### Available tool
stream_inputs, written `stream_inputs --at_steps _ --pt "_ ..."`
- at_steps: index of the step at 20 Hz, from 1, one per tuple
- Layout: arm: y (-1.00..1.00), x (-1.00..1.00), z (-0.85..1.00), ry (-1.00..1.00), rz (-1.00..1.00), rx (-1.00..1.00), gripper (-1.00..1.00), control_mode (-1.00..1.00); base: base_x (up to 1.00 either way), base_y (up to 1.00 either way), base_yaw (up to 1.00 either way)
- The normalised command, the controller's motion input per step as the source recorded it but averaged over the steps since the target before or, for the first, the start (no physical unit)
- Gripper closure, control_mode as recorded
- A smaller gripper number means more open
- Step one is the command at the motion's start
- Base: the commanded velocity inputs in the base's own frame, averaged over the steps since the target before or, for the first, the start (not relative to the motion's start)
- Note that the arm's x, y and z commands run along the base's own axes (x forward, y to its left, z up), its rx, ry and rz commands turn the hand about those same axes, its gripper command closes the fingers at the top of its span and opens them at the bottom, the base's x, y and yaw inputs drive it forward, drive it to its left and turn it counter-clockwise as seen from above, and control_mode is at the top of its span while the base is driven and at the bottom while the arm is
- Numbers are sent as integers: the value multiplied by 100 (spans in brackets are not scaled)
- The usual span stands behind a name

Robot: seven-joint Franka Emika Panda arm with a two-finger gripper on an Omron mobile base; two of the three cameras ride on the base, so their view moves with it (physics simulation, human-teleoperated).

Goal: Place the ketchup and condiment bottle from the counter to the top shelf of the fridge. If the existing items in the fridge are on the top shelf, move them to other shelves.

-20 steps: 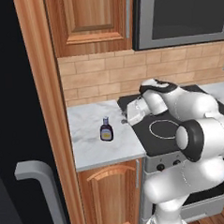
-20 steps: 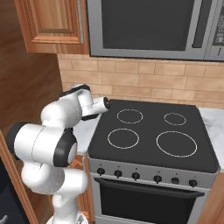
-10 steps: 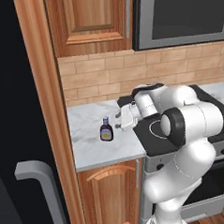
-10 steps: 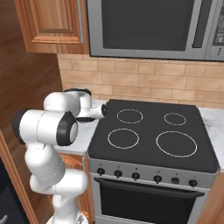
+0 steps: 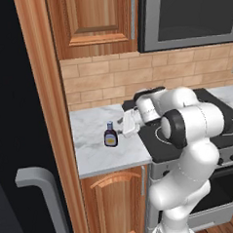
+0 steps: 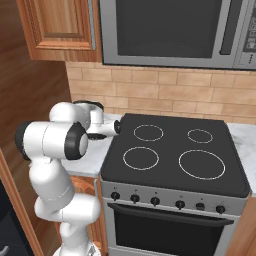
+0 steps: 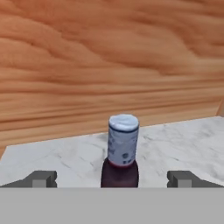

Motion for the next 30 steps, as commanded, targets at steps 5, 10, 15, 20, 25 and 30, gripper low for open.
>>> stream_inputs --at_steps 5,10,15,20,25,30 --pt "14 40 -2 0 0 0 -100 -100 0 0 0" --pt "18 27 -18 0 0 0 -100 -100 0 0 0" --pt "14 6 -35 0 0 0 -100 -100 0 0 0" --pt "13 8 -25 0 0 0 -100 -100 0 0 0" --pt "-1 -9 -11 0 3 0 -100 -100 0 0 0" --pt "0 -31 0 0 3 0 -100 -100 0 0 0"
